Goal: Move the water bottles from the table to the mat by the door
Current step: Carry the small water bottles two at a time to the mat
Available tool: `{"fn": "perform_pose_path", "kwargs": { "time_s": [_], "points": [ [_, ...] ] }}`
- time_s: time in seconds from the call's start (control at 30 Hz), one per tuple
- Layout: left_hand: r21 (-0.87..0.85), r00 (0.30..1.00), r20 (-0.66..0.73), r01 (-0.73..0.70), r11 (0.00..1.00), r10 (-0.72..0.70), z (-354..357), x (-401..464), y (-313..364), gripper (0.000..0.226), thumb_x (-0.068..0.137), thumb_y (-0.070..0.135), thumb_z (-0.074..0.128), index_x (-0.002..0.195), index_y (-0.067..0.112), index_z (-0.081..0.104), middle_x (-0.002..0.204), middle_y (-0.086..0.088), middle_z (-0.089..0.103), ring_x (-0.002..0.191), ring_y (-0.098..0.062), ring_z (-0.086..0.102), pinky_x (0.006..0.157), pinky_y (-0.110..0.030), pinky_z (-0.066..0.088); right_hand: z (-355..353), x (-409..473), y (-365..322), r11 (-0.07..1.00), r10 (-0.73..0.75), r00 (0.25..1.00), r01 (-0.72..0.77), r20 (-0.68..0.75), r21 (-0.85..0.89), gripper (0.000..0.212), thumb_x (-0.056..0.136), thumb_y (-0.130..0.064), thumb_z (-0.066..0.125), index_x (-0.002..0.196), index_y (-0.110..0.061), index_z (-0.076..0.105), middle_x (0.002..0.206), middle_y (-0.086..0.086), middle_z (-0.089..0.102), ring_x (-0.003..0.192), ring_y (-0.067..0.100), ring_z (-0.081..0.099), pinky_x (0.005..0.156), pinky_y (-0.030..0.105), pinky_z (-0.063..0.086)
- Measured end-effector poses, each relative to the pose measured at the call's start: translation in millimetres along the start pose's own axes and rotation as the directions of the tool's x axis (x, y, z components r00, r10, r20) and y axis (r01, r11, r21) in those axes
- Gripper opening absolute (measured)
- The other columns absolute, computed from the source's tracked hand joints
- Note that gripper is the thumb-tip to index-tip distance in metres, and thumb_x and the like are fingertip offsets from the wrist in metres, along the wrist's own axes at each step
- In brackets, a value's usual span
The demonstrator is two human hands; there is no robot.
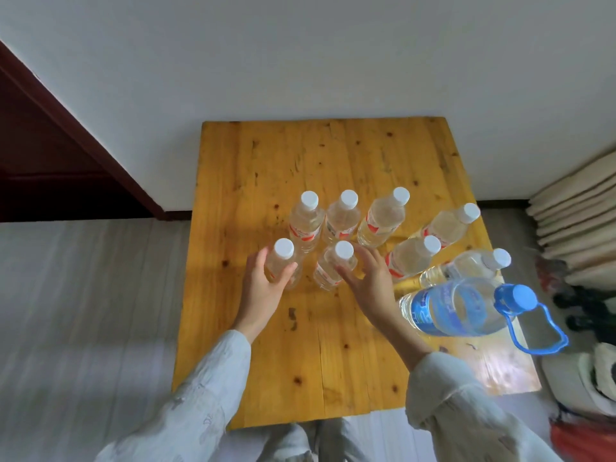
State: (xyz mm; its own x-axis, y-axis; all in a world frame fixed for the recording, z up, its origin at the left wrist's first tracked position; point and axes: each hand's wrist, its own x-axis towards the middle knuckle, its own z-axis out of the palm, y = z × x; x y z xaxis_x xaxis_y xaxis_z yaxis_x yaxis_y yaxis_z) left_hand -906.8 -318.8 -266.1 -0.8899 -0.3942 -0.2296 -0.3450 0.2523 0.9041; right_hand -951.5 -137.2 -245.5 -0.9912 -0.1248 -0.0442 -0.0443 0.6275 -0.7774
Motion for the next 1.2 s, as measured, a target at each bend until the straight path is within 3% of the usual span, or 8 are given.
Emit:
{"fn": "perform_pose_path", "kwargs": {
  "time_s": [0.13,0.23,0.33,0.47,0.67,0.8,1.03,1.2],
  "points": [
    [0.014,0.993,-0.035,-0.112,0.994,0.112,0,13,0,0.043,0.078,0.033,0.066,0.118,0.025,0.051,0.117,0.008,0.054,0.104,-0.002,0.049,0.076,-0.001,0.038,5,9,-1,1.000,-0.009,1.000,0.010,-0.009,0.026,0.042,0.080,-0.029,0.065,0.117,-0.010,0.057,0.118,0.008,0.061,0.109,0.022,0.055,0.089,0.030,0.044],
    [-0.005,0.989,0.016,-0.145,0.989,0.145,1,16,0,0.043,0.082,0.035,0.061,0.121,0.031,0.045,0.117,0.013,0.051,0.104,0.012,0.045,0.078,0.006,0.034,7,12,-1,0.998,0.002,1.000,-0.002,0.006,0.061,0.041,0.081,-0.029,0.064,0.117,-0.011,0.055,0.117,0.007,0.061,0.109,0.021,0.055,0.090,0.031,0.045],
    [0.012,0.981,0.109,-0.162,0.987,0.159,4,19,-2,0.036,0.089,0.037,0.048,0.122,0.042,0.032,0.122,0.013,0.043,0.108,0.011,0.042,0.083,-0.003,0.036,10,12,0,0.995,0.017,1.000,-0.019,0.022,0.093,0.042,0.083,-0.031,0.062,0.119,-0.013,0.053,0.119,0.005,0.060,0.109,0.018,0.054,0.089,0.030,0.046],
    [0.065,0.976,0.108,-0.197,0.978,0.189,4,31,0,0.038,0.091,0.034,0.043,0.127,0.026,0.033,0.124,0.006,0.041,0.110,-0.005,0.039,0.080,-0.004,0.033,14,8,1,0.989,0.056,0.998,-0.058,0.024,0.135,0.042,0.085,-0.035,0.057,0.123,-0.018,0.049,0.122,0.002,0.059,0.109,0.012,0.053,0.087,0.024,0.040],
    [0.029,0.976,0.183,-0.129,0.991,0.121,-6,19,-1,0.041,0.090,0.037,0.043,0.128,0.024,0.035,0.120,0.009,0.045,0.111,-0.010,0.045,0.078,-0.011,0.038,3,-10,1,0.960,0.157,0.987,-0.155,0.009,0.235,0.041,0.087,-0.030,0.055,0.122,-0.011,0.049,0.118,0.009,0.060,0.108,0.023,0.057,0.093,0.046,0.048],
    [0.044,0.948,0.306,-0.104,0.994,0.085,-1,-2,3,0.040,0.089,0.039,0.044,0.128,0.028,0.038,0.120,0.011,0.046,0.113,-0.008,0.044,0.088,-0.024,0.041,-11,-37,9,0.961,0.160,0.987,-0.162,0.030,0.224,0.045,0.085,-0.037,0.054,0.122,-0.012,0.049,0.119,0.007,0.060,0.110,0.022,0.056,0.094,0.046,0.047],
    [0.075,0.828,0.527,-0.266,0.961,0.189,31,-57,23,0.032,0.087,0.032,0.052,0.118,0.029,0.044,0.118,0.006,0.051,0.112,-0.010,0.046,0.093,-0.025,0.038,-44,-116,27,0.960,0.188,0.978,-0.162,-0.096,0.229,0.048,0.080,-0.048,0.050,0.114,-0.014,0.053,0.110,0.004,0.062,0.103,0.019,0.057,0.090,0.046,0.048],
    [0.020,0.729,0.621,-0.380,0.925,0.287,66,-117,44,0.032,0.085,0.024,0.058,0.116,0.016,0.052,0.112,-0.001,0.058,0.109,-0.018,0.052,0.093,-0.031,0.042,-79,-198,41,0.947,0.244,0.937,-0.174,-0.251,0.271,0.032,0.085,-0.024,0.060,0.114,-0.012,0.054,0.112,0.006,0.062,0.106,0.022,0.057,0.095,0.046,0.045]
  ]
}}
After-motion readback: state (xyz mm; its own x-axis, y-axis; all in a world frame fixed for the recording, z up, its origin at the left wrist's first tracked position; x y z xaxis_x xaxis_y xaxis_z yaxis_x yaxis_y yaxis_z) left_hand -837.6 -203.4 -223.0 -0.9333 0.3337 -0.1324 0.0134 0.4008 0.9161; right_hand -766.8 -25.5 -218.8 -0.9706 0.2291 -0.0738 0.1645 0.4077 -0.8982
